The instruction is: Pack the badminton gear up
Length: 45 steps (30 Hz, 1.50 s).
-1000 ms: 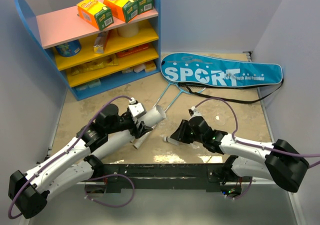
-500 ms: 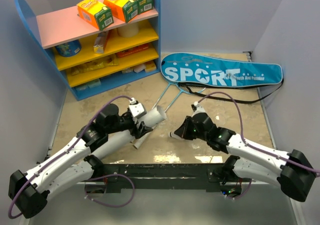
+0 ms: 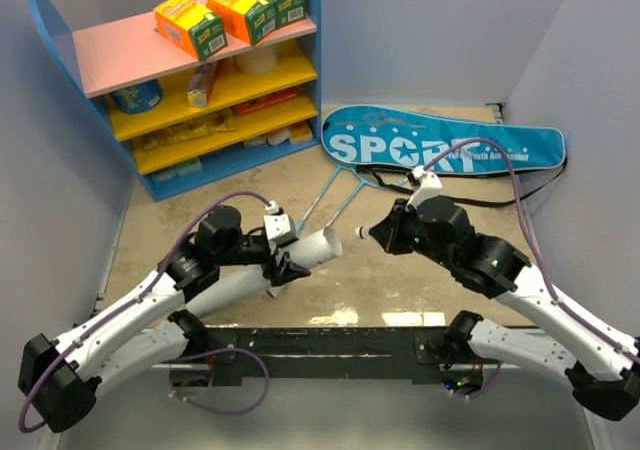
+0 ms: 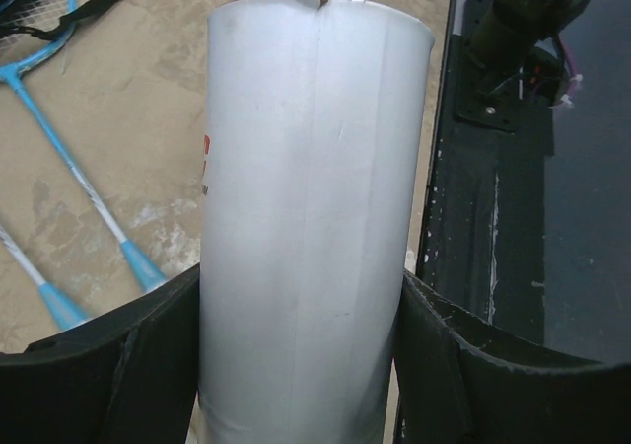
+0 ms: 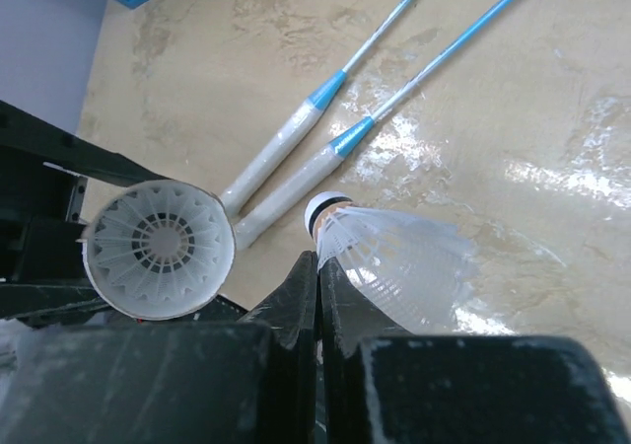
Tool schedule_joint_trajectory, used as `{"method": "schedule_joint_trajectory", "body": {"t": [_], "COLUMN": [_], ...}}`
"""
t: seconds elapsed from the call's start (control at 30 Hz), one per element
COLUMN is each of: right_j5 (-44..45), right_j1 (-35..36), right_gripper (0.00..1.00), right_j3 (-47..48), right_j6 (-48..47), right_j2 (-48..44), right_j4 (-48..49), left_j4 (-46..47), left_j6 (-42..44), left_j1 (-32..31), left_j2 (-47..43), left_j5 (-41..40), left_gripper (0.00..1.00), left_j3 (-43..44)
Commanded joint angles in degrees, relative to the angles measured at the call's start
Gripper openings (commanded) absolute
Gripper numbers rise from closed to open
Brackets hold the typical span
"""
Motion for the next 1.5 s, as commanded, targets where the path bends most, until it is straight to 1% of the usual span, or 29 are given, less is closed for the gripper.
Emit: {"method": "schedule_joint_trajectory", "body": {"t": [0.0,0.13,0.17,0.23,0.27,0.5,0.63,0.73,0.93,1.13,1.33,1.43,1.47], "right_j5": [-0.7,-5.1,-7.6,-9.7,-12.4,-20.7,-24.0,-25.9,-26.6,-27.9,-29.4,-30.0,-30.4], "right_j1": [-0.3,-0.3,-0.3,-0.3,-0.3,-0.2,-0.1,0.1,1.1,2.2,3.1,3.4,3.9], "right_gripper": [0.00,0.00,0.00,0.00,0.00,0.00,0.00,0.00,0.00,0.00,0.00,0.00,0.00], "right_j3": [8.2,12.1,13.2,14.0,14.3,12.9,11.3,9.4,6.8,3.1,0.6,-1.5,-2.4], "right_j6": [-5.5,-7.4,-7.6,-7.8,-7.9,-7.9,-7.6,-7.2,-6.2,-4.9,-3.9,-2.9,-2.5], "right_j2": [-0.5,-2.3,-2.4,-2.4,-2.1,-1.2,-0.9,-0.8,-0.7,0.5,3.6,4.6,4.8], "right_j4": [-8.4,-9.4,-9.8,-9.6,-9.4,-7.3,-5.4,-3.6,-1.2,4.4,9.8,13.2,15.7], "left_j4": [3.8,3.7,3.8,3.6,3.6,3.8,4.0,4.1,4.5,4.8,5.2,5.3,5.4], "left_j6": [0.2,0.5,0.6,0.6,0.7,0.3,0.3,0.3,0.2,0.0,-0.2,-0.3,-0.3], "left_j1": [-0.9,-2.1,-2.2,-2.7,-2.8,-3.0,-3.0,-3.0,-3.0,-2.9,-3.0,-3.0,-3.0], "left_j2": [0.9,1.6,1.6,1.7,1.6,1.3,0.9,0.9,0.2,0.3,-0.2,-0.3,-0.5], "left_j5": [8.2,11.2,11.8,12.0,12.1,13.6,13.6,13.3,13.4,14.1,14.3,14.4,14.5], "left_gripper": [0.00,0.00,0.00,0.00,0.00,0.00,0.00,0.00,0.00,0.00,0.00,0.00,0.00], "left_j3": [1.7,1.6,1.6,1.6,1.5,1.4,1.4,1.6,1.5,1.4,1.2,1.2,1.2]}}
